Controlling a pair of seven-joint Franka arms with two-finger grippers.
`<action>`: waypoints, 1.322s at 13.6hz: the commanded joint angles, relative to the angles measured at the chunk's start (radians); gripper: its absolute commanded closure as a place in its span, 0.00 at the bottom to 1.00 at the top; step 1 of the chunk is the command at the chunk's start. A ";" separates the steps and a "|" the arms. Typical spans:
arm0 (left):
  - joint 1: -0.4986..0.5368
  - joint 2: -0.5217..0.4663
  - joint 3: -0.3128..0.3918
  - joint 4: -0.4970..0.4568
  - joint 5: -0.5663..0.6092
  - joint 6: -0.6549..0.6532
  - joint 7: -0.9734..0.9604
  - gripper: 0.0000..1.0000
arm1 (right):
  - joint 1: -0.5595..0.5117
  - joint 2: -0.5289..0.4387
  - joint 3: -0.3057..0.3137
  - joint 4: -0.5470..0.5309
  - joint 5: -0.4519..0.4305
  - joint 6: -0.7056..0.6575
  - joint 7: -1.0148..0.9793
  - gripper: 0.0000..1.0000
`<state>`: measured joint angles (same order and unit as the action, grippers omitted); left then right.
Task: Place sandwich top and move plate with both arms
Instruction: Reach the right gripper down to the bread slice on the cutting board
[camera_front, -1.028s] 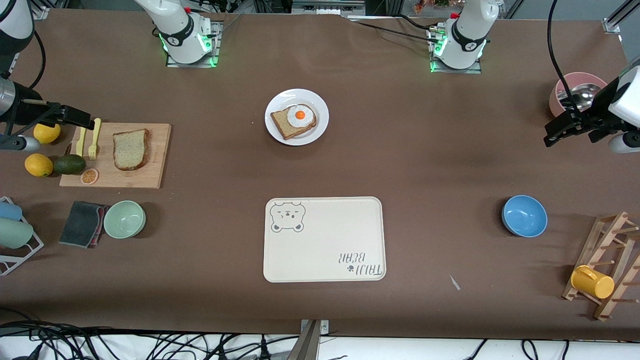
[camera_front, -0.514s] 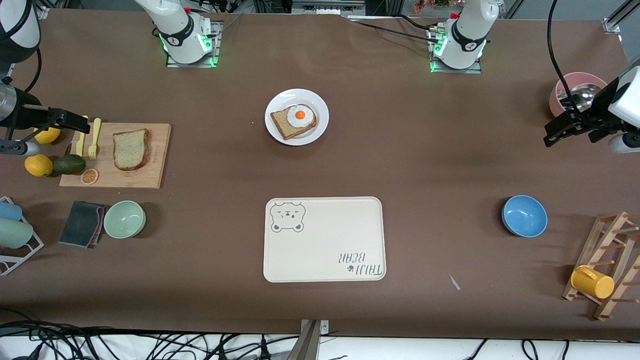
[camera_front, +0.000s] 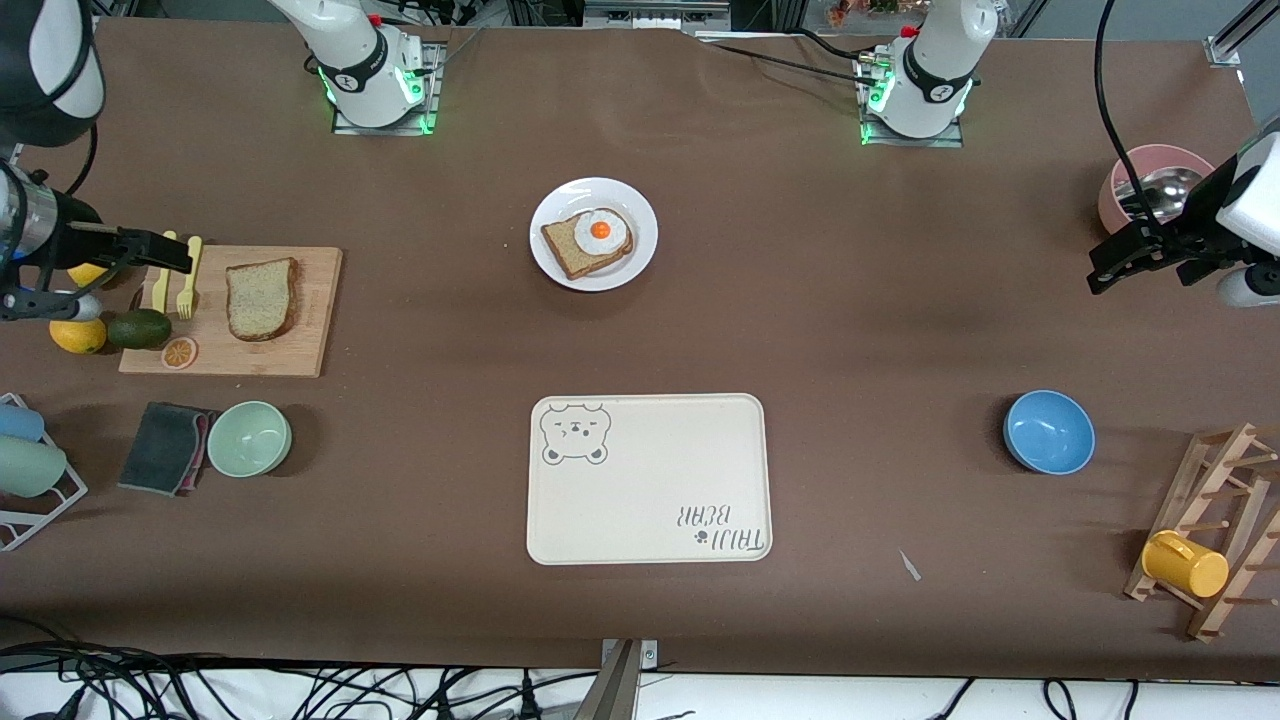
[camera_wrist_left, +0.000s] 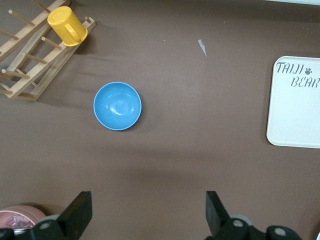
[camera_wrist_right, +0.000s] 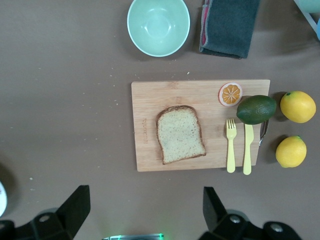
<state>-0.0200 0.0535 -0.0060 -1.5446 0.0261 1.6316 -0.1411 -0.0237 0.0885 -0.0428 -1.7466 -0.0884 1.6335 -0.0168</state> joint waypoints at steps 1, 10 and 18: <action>-0.003 0.012 0.003 0.027 -0.028 -0.018 0.008 0.00 | 0.004 -0.045 0.026 -0.144 -0.066 0.096 -0.009 0.03; -0.003 0.012 0.003 0.027 -0.028 -0.018 0.008 0.00 | 0.002 -0.098 0.046 -0.611 -0.281 0.635 0.059 0.04; -0.001 0.012 0.004 0.027 -0.028 -0.019 0.008 0.00 | 0.001 0.083 0.037 -0.656 -0.464 0.828 0.239 0.20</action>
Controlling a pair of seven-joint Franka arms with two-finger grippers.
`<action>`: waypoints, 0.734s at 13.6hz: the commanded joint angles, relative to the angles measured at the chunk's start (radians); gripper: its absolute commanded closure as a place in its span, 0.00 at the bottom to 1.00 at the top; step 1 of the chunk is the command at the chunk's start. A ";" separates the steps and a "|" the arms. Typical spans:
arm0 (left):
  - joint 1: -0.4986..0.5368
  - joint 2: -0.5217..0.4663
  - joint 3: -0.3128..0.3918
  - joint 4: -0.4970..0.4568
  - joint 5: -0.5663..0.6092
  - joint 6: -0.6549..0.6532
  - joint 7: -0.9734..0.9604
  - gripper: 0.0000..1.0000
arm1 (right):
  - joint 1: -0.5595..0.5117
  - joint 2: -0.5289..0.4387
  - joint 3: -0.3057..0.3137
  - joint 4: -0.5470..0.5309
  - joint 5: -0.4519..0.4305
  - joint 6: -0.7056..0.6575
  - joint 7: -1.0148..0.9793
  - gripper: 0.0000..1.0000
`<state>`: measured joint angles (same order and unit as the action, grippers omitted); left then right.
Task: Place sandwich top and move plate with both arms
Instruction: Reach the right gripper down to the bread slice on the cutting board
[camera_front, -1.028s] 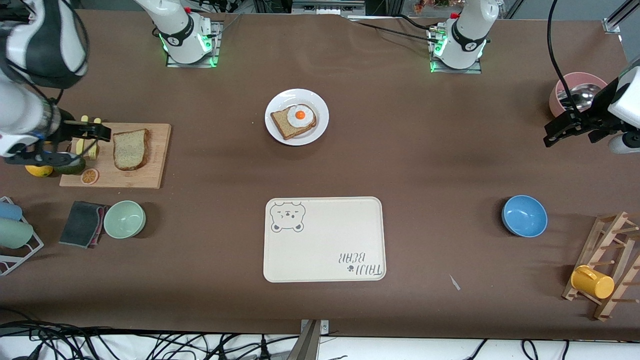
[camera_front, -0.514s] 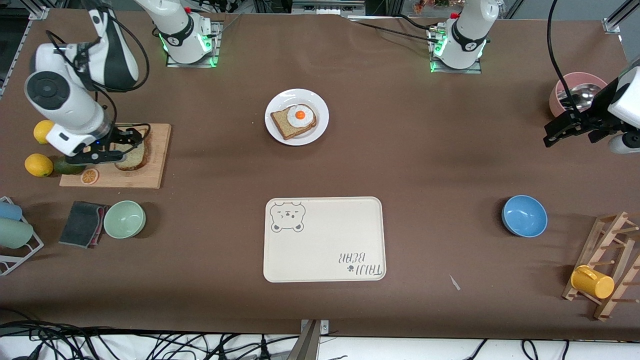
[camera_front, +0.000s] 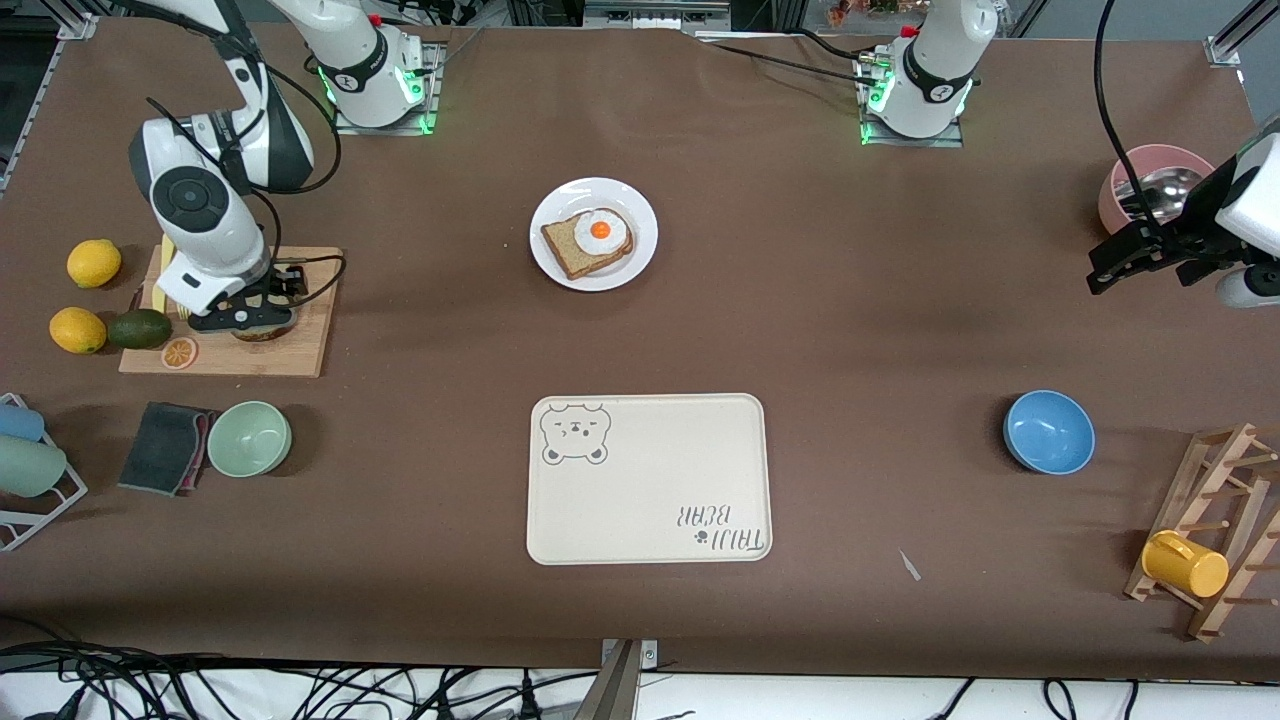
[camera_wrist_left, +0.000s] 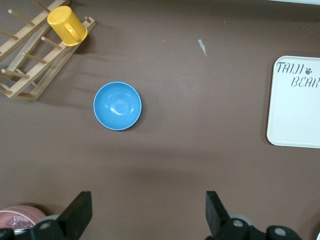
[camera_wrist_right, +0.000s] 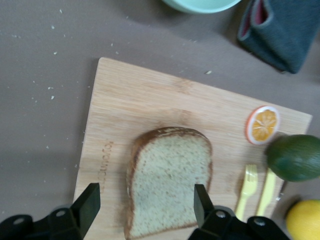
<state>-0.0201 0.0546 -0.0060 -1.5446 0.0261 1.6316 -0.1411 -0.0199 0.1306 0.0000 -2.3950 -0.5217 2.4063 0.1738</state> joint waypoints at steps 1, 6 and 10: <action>-0.001 0.011 0.004 0.027 -0.028 -0.019 0.008 0.00 | -0.003 0.055 -0.006 -0.009 -0.031 0.065 0.050 0.21; -0.003 0.010 0.001 0.027 -0.043 -0.021 0.006 0.00 | -0.003 0.090 -0.031 -0.009 -0.061 0.063 0.049 0.28; -0.001 0.010 -0.003 0.029 -0.049 -0.021 0.008 0.00 | -0.003 0.118 -0.051 -0.009 -0.061 0.051 0.049 0.40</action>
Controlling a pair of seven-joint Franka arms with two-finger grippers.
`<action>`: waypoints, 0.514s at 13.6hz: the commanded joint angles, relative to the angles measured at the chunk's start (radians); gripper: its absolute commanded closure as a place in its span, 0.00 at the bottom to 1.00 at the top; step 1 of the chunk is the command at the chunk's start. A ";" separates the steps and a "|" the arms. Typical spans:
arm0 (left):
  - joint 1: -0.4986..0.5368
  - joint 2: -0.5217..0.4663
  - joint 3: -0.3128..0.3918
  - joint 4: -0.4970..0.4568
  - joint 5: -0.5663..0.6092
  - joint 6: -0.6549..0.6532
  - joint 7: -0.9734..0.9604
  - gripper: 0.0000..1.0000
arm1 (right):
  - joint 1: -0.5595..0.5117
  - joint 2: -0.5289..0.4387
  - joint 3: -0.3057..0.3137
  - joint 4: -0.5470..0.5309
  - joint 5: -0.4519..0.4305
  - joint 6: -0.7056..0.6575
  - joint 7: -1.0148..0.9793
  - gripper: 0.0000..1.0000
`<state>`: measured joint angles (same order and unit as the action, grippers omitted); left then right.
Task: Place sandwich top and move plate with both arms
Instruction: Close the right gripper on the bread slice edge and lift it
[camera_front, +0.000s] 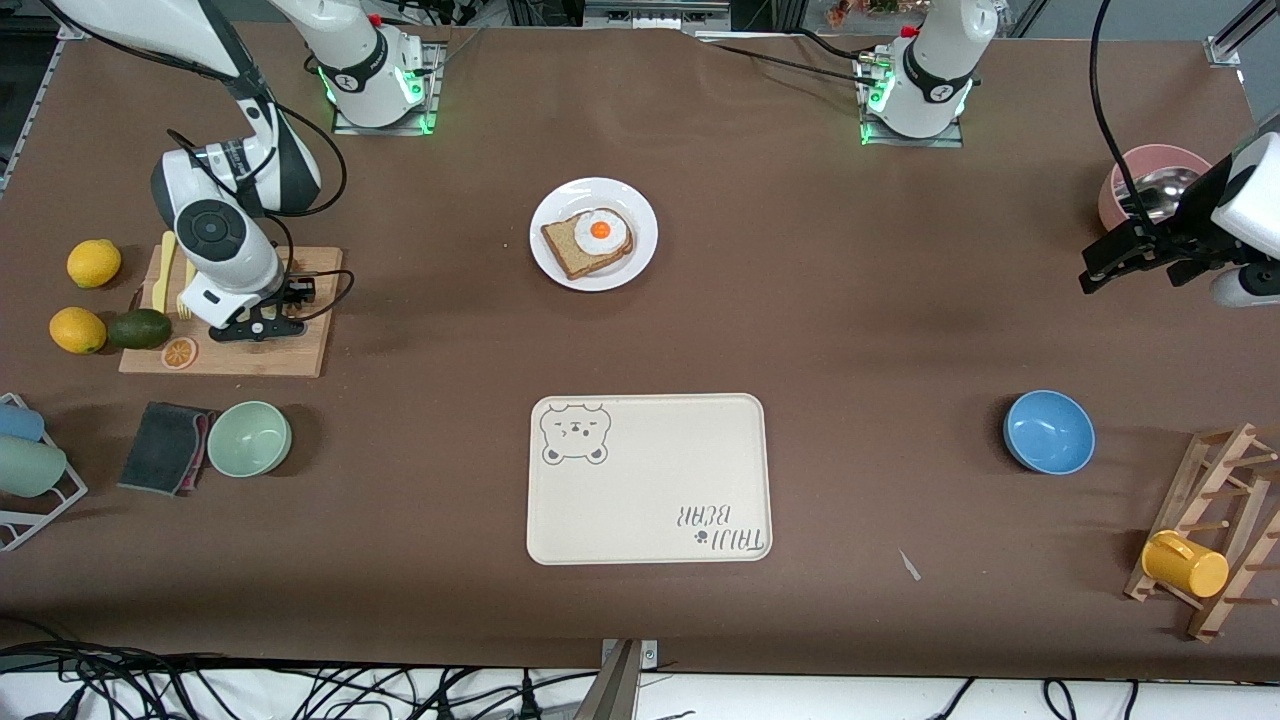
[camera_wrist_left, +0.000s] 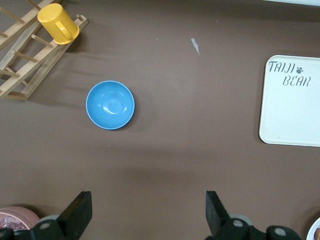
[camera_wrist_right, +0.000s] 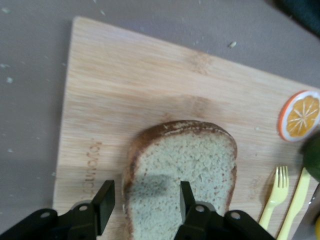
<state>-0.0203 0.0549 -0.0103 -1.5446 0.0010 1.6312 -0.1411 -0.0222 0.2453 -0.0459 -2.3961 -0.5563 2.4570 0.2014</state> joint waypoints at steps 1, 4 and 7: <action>-0.001 0.010 0.001 0.029 -0.024 -0.021 0.008 0.00 | -0.001 0.003 -0.005 -0.008 -0.027 -0.012 0.024 0.40; -0.001 0.008 0.000 0.029 -0.024 -0.021 0.008 0.00 | -0.001 0.006 -0.005 -0.008 -0.027 -0.012 0.023 0.42; 0.002 0.010 0.001 0.029 -0.024 -0.021 0.008 0.00 | -0.001 0.020 -0.005 -0.008 -0.027 -0.013 0.024 0.55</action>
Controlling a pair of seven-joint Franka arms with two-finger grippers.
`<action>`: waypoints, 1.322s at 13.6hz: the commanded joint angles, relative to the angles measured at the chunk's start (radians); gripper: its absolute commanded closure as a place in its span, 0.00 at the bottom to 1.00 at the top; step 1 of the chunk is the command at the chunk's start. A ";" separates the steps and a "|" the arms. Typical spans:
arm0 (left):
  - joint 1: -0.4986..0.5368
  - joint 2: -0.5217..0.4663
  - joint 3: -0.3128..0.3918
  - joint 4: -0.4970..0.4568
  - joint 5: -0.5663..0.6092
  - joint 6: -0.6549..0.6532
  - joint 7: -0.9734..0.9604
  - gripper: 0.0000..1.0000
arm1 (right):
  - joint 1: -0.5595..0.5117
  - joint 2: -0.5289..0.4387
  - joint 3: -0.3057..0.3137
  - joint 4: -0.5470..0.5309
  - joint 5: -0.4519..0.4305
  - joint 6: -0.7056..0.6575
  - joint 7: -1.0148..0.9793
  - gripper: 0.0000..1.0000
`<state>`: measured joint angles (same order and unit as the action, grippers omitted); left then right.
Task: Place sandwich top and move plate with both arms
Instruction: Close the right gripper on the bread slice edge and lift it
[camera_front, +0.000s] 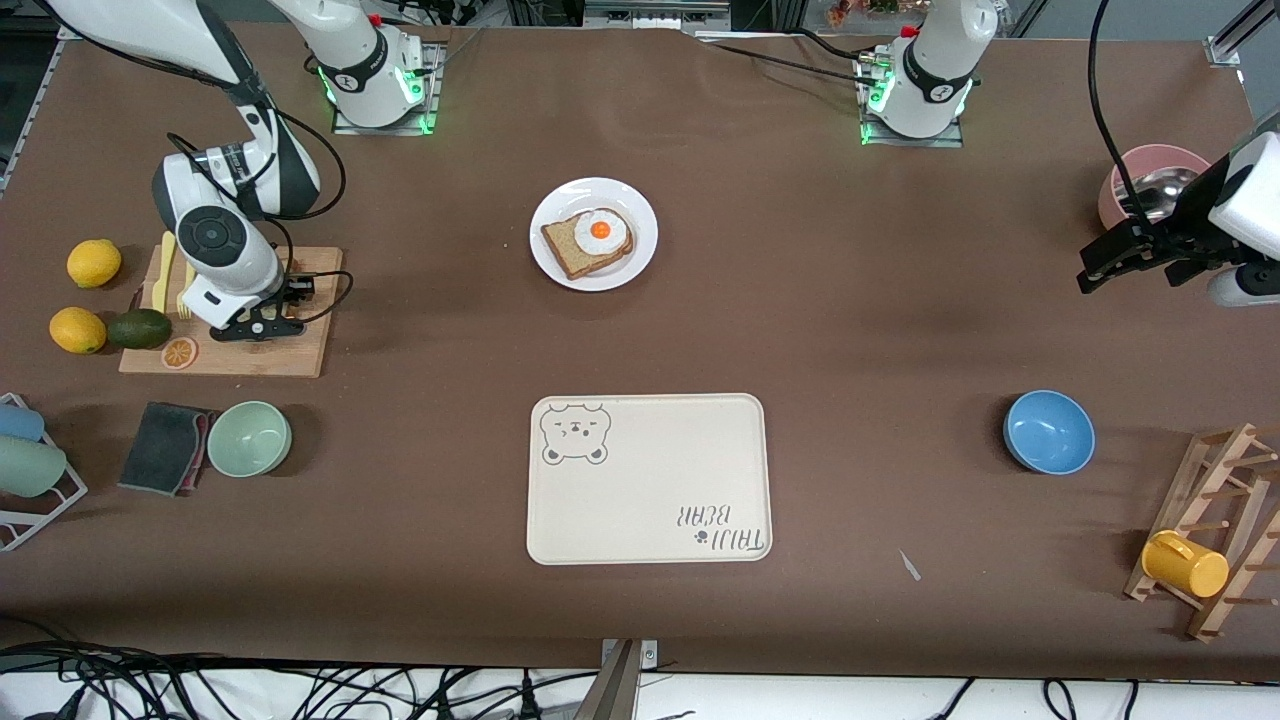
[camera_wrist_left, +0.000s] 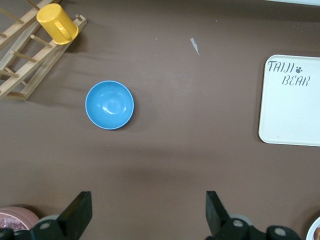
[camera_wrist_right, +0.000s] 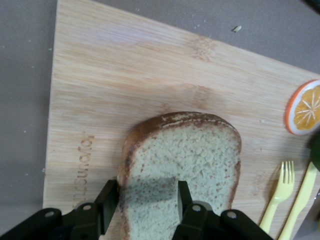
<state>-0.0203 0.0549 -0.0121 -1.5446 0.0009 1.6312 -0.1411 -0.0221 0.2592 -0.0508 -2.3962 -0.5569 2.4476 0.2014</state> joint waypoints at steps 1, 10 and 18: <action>0.003 0.010 0.003 0.029 -0.024 -0.021 0.008 0.00 | -0.001 0.014 0.000 -0.008 -0.026 -0.004 0.024 0.57; 0.005 0.005 0.003 0.001 -0.009 -0.054 -0.012 0.00 | -0.001 0.023 0.002 0.003 -0.021 -0.004 0.039 1.00; 0.010 -0.033 0.003 -0.025 -0.015 -0.067 -0.022 0.00 | 0.008 0.018 0.032 0.093 -0.017 -0.108 0.032 1.00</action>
<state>-0.0149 0.0424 -0.0093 -1.5495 0.0009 1.5703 -0.1531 -0.0193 0.2686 -0.0374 -2.3602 -0.5570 2.4028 0.2212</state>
